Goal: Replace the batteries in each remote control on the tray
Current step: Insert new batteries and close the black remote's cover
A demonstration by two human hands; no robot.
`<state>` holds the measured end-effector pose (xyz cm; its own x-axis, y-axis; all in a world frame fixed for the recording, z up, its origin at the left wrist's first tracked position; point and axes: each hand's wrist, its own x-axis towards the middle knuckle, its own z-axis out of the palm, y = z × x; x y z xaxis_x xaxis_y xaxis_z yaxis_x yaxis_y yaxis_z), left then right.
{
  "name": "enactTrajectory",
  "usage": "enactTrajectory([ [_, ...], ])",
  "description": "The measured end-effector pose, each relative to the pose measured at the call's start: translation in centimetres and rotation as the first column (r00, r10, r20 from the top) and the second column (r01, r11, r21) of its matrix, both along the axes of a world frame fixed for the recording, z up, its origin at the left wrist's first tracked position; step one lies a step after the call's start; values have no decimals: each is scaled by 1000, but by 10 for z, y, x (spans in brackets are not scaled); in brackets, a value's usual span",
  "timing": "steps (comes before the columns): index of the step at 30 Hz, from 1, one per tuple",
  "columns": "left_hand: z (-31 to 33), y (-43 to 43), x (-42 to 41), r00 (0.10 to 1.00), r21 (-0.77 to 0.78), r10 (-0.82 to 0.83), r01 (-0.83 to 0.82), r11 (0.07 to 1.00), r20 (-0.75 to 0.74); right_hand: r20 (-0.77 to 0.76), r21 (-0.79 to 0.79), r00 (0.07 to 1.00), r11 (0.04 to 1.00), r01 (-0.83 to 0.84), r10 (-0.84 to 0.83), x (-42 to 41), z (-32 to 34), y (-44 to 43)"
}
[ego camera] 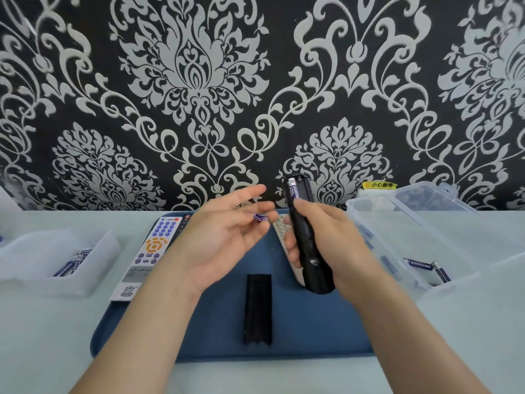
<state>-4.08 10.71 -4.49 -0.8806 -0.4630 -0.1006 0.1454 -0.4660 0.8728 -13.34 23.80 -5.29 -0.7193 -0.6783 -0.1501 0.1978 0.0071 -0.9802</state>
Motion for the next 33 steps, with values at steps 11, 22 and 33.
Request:
enactTrajectory([
  [11,-3,8,0,994,-585,109,-92,806,-7,140,-203,983,975,-92,122,-3,-10,-3],
  [22,6,-3,13,992,-724,11,85,684,126,161,-206,972,969,-134,169,-8,-11,-2],
  [33,-9,19,2,869,-892,357,-420,166,-342,94,-132,994,991,-39,52,2,-12,-12],
])
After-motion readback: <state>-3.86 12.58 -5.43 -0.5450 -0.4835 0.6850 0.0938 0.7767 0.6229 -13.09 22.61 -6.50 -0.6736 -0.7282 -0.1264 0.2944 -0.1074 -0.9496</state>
